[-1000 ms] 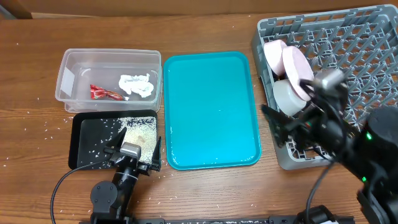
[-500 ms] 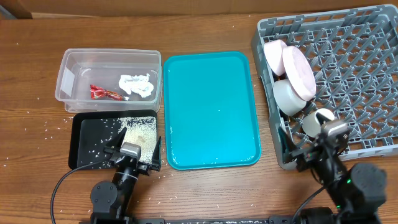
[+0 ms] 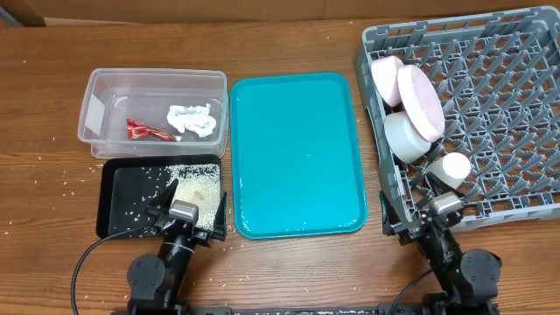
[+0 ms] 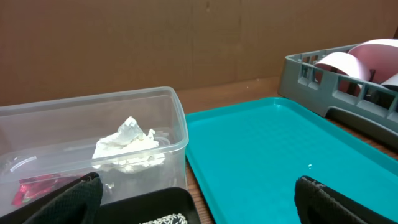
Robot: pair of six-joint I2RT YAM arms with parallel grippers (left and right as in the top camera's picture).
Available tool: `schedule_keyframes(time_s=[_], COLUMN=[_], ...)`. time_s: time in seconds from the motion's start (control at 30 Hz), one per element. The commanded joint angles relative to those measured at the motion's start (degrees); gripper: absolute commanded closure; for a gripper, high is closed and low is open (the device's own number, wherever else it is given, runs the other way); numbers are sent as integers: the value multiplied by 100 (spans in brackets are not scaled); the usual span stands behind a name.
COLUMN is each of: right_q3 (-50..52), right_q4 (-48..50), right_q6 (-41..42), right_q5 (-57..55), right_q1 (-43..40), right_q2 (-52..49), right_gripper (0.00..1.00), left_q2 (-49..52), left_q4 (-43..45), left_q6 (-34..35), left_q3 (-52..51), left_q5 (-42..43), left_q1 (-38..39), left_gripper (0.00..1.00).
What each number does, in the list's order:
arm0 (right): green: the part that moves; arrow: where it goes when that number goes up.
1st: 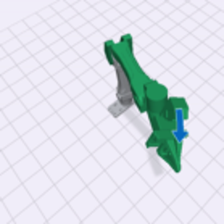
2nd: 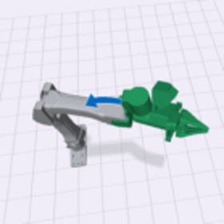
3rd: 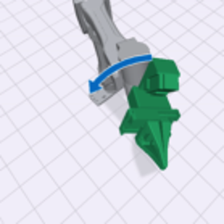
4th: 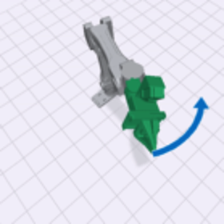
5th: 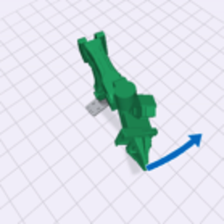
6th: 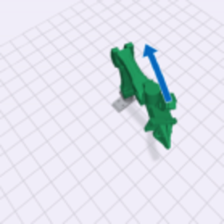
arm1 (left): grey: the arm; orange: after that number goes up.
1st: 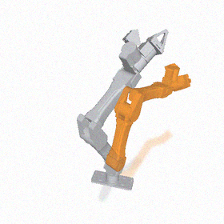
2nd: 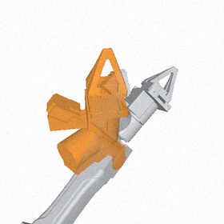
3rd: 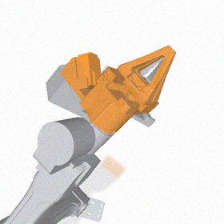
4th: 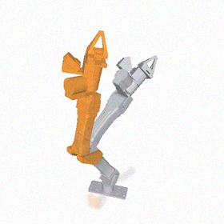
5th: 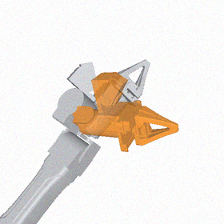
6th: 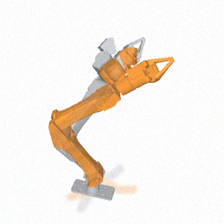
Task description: Sort waste into correct bins and load items into the dishwasher
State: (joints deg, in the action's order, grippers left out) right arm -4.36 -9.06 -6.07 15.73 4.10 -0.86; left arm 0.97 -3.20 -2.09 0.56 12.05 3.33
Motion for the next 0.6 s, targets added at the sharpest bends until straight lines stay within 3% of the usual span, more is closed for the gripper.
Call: schedule_keyframes(time_s=[0.0,0.57], right_q3=[389,391], right_q4=[640,586], right_q6=[2,2], right_q5=[46,24], right_q1=[-24,-4], right_q2=[72,70], right_gripper=[0,0], left_q2=[-35,-35], left_q4=[7,7], left_q6=[-52,-52], left_q3=[-28,-28], left_q5=[90,92], left_q1=[-37,-37], left_gripper=[0,0])
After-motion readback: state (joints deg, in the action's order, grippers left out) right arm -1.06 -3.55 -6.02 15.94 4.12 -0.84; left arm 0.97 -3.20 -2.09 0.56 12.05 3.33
